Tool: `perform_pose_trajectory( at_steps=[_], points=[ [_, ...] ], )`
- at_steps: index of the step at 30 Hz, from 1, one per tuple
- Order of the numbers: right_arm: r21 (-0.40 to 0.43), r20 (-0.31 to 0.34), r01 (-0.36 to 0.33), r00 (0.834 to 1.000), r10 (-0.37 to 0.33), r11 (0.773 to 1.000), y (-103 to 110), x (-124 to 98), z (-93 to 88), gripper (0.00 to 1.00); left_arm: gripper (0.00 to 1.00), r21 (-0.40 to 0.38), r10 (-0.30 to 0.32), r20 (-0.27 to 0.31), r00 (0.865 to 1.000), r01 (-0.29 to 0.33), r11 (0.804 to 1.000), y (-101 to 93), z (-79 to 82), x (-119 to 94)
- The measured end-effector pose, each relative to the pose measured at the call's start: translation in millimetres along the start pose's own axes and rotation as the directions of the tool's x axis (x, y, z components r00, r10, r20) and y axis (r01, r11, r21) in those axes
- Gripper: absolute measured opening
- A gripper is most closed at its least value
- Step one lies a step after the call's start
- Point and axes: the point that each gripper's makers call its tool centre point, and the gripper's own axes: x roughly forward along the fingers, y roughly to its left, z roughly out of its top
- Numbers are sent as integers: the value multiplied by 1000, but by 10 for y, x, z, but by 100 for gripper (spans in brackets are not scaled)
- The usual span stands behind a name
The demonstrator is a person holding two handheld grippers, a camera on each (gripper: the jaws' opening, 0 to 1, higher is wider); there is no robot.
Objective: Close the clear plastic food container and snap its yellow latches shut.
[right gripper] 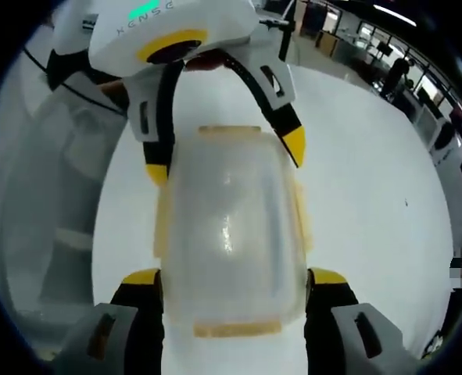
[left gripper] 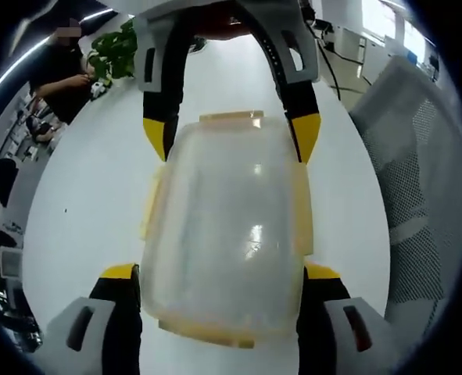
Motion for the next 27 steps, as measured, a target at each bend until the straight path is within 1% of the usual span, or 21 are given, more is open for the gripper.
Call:
perform_pose_trajectory(
  at_steps=[8, 14, 20, 27],
  points=[
    [-12, 3, -3, 1000, 4, 1000, -93, 90, 186, 73, 83, -11, 7, -2, 1000, -7, 1000, 109, -176, -59],
    [-16, 4, -4, 1000, 4, 1000, -159, 134, 275, 73, 83, -13, 8, -3, 1000, -8, 1000, 191, -277, -85],
    [-17, 4, -2, 1000, 2, 1000, -284, 154, 304, 73, 83, -12, 8, -5, 1000, -8, 1000, 308, -307, -67],
    [-23, 2, -4, 1000, 4, 1000, -438, 158, 290, 73, 83, -19, 12, -1, 1000, -12, 1000, 454, -294, -25]
  ],
)
